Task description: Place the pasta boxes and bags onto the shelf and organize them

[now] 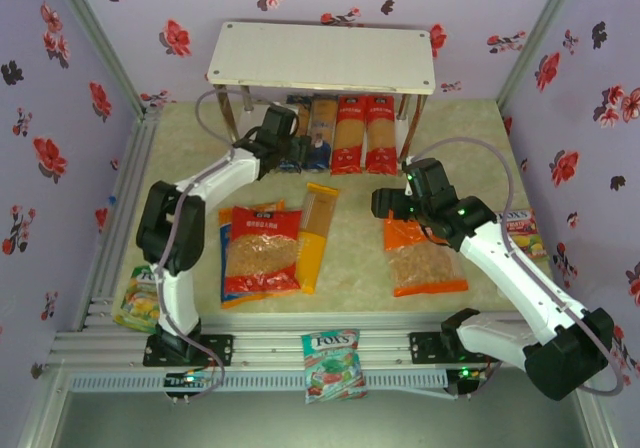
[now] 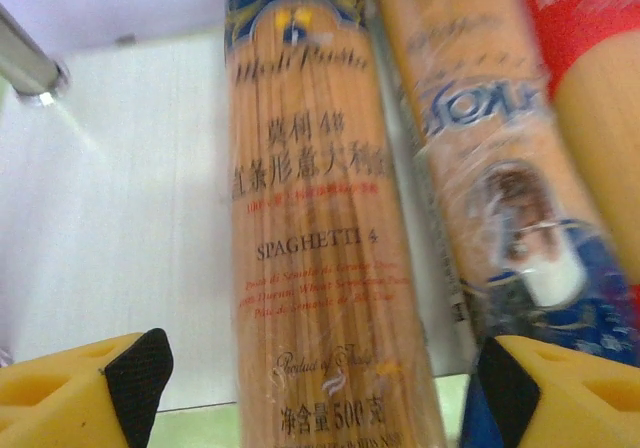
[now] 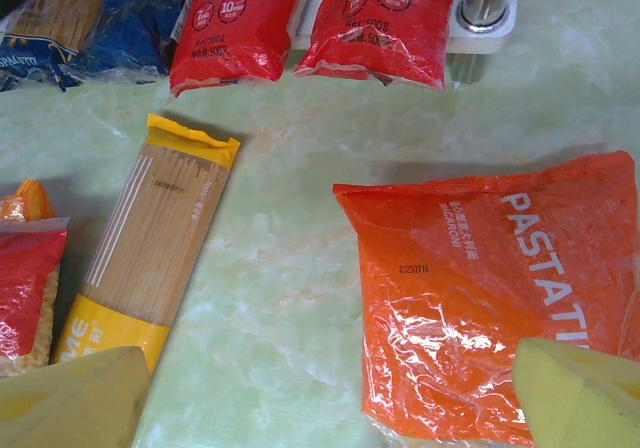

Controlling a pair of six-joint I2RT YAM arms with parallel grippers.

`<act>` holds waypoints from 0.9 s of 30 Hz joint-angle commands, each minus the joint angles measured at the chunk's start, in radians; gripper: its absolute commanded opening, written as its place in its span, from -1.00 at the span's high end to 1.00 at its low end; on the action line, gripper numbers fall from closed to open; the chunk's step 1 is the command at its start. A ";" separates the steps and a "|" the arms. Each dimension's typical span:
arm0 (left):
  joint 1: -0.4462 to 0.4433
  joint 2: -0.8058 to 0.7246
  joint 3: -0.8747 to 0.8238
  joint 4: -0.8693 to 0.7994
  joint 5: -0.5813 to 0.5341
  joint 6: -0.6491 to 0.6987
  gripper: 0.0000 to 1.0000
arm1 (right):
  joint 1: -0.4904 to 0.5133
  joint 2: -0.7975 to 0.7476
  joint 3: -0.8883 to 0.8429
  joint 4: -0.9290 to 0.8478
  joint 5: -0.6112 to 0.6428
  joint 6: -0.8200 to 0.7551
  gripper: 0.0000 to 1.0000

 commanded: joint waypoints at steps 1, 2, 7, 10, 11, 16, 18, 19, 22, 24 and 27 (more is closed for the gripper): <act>-0.026 -0.117 -0.073 0.176 0.007 0.044 -0.68 | -0.007 -0.013 -0.013 0.007 0.012 -0.003 -0.89; -0.039 -0.143 -0.086 0.157 0.006 0.047 -0.67 | -0.007 -0.014 -0.011 0.006 0.010 -0.002 -0.89; -0.152 -0.263 -0.181 -0.009 0.002 0.044 -0.65 | -0.007 -0.025 -0.018 0.008 0.010 0.003 -0.88; -0.246 -0.319 -0.251 -0.125 0.012 0.024 -0.65 | -0.007 -0.030 -0.020 0.004 0.005 0.004 -0.89; -0.278 -0.330 -0.264 -0.177 0.015 0.018 -0.65 | -0.007 -0.032 -0.020 0.000 0.004 0.005 -0.89; -0.409 -0.296 -0.261 -0.365 0.049 -0.060 -0.61 | -0.007 -0.054 -0.033 0.002 0.009 0.012 -0.89; -0.437 -0.274 -0.263 -0.399 0.051 -0.132 -0.58 | -0.007 -0.061 -0.037 0.005 0.005 0.021 -0.89; -0.439 -0.265 -0.273 -0.407 0.067 -0.178 -0.54 | -0.008 -0.064 -0.038 0.006 -0.002 0.025 -0.89; -0.439 -0.263 -0.329 -0.378 0.146 -0.283 -0.36 | -0.007 -0.077 -0.047 0.006 -0.008 0.031 -0.89; -0.439 -0.258 -0.363 -0.352 0.207 -0.334 -0.31 | -0.007 -0.087 -0.049 0.000 -0.004 0.030 -0.89; -0.438 -0.228 -0.402 -0.339 0.252 -0.389 -0.29 | -0.007 -0.103 -0.052 -0.004 -0.002 0.032 -0.89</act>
